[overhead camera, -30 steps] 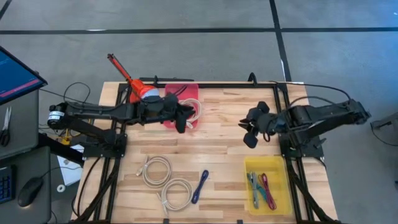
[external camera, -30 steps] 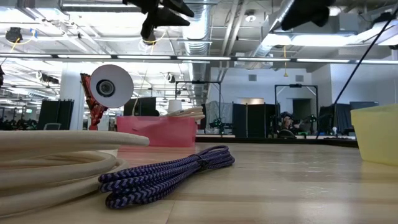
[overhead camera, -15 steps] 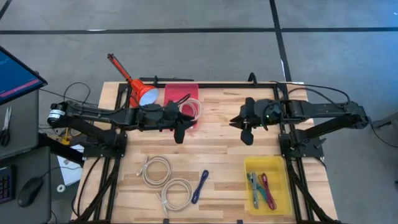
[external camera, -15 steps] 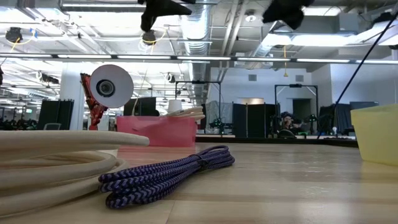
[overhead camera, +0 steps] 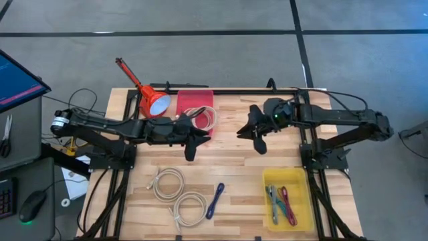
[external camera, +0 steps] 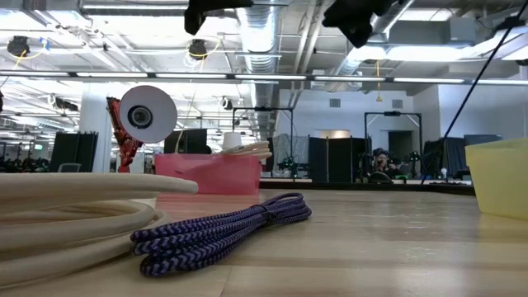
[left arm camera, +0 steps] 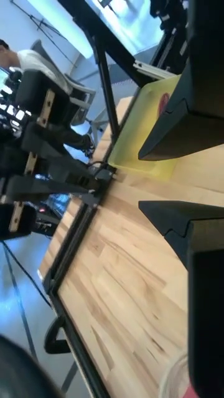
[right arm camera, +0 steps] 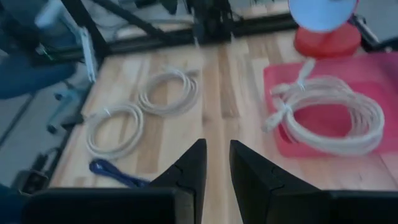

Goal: Pick & Place USB Port
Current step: Put the HDMI cable into the red bin

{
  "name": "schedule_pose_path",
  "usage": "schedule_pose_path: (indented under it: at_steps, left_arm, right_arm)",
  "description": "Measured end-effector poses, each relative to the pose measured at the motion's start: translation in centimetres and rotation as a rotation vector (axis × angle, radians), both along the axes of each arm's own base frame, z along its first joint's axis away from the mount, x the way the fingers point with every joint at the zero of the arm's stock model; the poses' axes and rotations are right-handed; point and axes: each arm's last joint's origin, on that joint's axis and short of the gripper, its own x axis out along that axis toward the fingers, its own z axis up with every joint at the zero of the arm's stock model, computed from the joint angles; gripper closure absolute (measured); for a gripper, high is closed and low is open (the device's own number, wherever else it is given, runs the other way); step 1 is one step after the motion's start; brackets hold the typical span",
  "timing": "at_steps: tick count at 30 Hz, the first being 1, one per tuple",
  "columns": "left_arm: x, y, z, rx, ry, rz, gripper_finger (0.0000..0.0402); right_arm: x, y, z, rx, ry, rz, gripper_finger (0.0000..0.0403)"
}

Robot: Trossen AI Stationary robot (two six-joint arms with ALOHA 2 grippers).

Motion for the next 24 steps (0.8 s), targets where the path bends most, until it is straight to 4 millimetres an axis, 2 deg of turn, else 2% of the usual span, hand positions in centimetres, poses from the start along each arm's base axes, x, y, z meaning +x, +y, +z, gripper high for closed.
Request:
schedule_pose_path:
  at_steps: [9, 24]
  left_arm:
    - [-0.6, 0.1, 0.7, 0.002, -0.025, -0.004, 0.0289]
    - [-0.6, 0.1, 0.8, 0.002, -0.03, -0.002, 0.0289]
  right_arm:
    - [-0.5, -1.5, 1.1, 0.024, -0.092, 0.0, 0.034]
    - [-0.4, -1.6, 1.0, 0.021, -0.085, -0.008, 0.034]
